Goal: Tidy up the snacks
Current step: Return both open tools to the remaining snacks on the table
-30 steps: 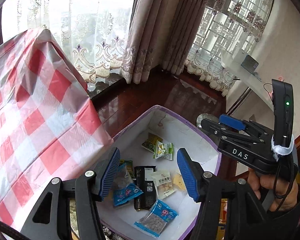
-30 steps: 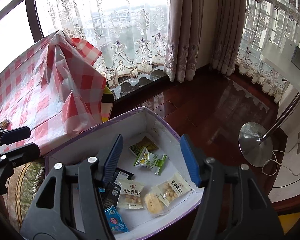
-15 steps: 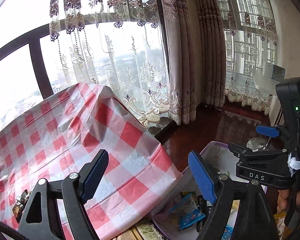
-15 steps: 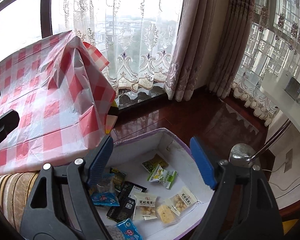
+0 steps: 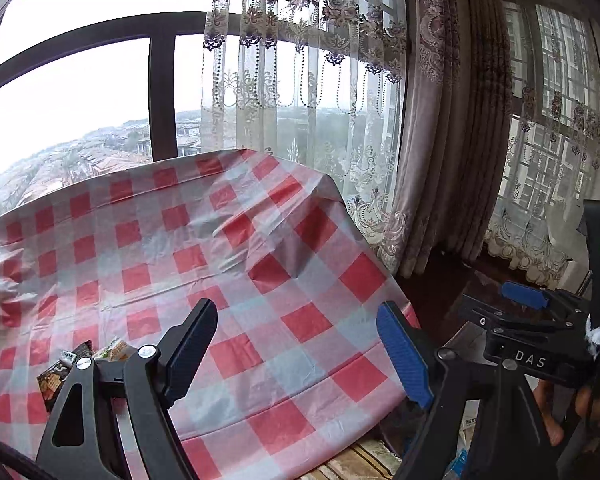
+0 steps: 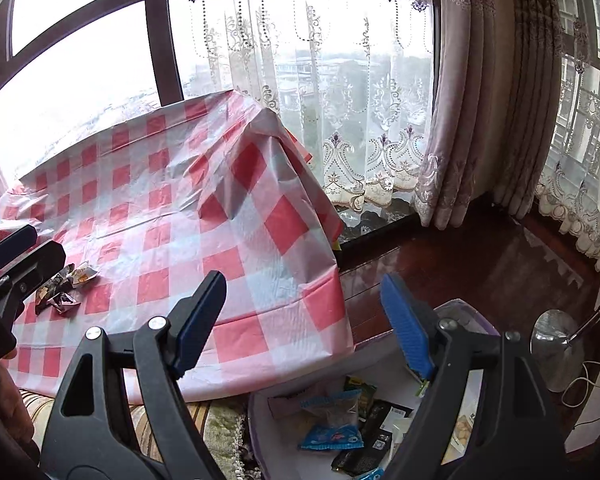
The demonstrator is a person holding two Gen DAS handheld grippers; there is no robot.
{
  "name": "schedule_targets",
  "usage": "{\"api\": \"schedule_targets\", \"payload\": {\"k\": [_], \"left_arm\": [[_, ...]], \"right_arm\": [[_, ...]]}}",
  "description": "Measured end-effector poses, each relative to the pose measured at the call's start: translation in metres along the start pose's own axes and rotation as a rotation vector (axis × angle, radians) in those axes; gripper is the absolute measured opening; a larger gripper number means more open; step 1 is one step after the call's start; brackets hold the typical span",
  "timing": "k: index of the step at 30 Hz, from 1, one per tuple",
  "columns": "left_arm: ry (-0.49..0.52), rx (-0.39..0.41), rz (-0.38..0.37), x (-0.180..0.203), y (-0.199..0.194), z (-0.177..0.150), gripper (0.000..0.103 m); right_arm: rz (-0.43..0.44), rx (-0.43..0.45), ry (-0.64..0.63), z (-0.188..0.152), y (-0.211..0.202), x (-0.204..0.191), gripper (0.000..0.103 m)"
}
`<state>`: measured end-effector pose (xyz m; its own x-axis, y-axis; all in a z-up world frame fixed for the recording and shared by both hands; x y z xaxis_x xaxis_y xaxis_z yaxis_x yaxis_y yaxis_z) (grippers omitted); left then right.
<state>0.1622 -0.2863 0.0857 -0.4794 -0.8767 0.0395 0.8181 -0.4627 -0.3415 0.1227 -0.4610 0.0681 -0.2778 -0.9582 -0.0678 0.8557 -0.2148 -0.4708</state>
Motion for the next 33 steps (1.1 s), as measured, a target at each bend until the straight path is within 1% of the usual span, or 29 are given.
{"api": "schedule_targets", "payload": {"k": [1,3,6,10,13,16,18,20,23,27,29,31,33], "left_arm": [[-0.010,0.001,0.019,-0.008,-0.002,0.000,0.083],[-0.038,-0.001,0.032,-0.025,-0.003,-0.002,0.083],[-0.081,-0.009,0.060,-0.052,-0.005,-0.007,0.083],[-0.101,-0.017,0.113,-0.090,-0.008,-0.012,0.083],[-0.140,-0.023,0.148,-0.124,-0.011,-0.013,0.083],[-0.171,-0.018,0.206,-0.160,-0.015,-0.012,0.083],[-0.197,-0.018,0.222,-0.180,-0.017,-0.011,0.083],[-0.217,-0.020,0.222,-0.197,-0.018,-0.011,0.083],[-0.222,-0.017,0.259,-0.220,-0.019,-0.012,0.083],[-0.251,-0.029,0.272,-0.250,-0.017,-0.018,0.083],[-0.263,-0.031,0.264,-0.261,-0.015,-0.021,0.082],[-0.266,-0.037,0.270,-0.272,-0.012,-0.026,0.081],[-0.268,-0.048,0.273,-0.283,-0.009,-0.031,0.074]], "right_arm": [[0.021,0.003,-0.003,0.001,0.001,-0.007,0.082],[0.040,0.009,-0.009,0.004,0.004,-0.021,0.082],[0.094,-0.009,-0.006,0.006,0.011,-0.043,0.082],[0.149,-0.022,-0.026,0.008,0.021,-0.074,0.082],[0.162,-0.017,-0.025,0.013,0.027,-0.092,0.082],[0.185,-0.016,-0.035,0.017,0.035,-0.114,0.082],[0.201,-0.019,-0.048,0.019,0.041,-0.128,0.082],[0.228,-0.031,-0.058,0.018,0.047,-0.143,0.082],[0.254,-0.040,-0.065,0.017,0.056,-0.163,0.082],[0.277,-0.058,-0.074,0.014,0.068,-0.185,0.082],[0.288,-0.067,-0.087,0.012,0.074,-0.196,0.082],[0.316,-0.078,-0.099,0.009,0.079,-0.209,0.082],[0.345,-0.087,-0.121,0.004,0.086,-0.226,0.082]]}}
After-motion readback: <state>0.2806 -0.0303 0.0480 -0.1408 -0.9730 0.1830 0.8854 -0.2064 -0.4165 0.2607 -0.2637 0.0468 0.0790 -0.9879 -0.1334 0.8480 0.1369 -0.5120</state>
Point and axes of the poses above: each gripper's, at about its wrist camera, not at the fingertips, and y roughly the way its jaws point, x to its right, z to its top, the point moved 7 cm from there along y, roughly the way its jaws point, and after that the axes turned 11 degrees about x, right-handed, at the moved point
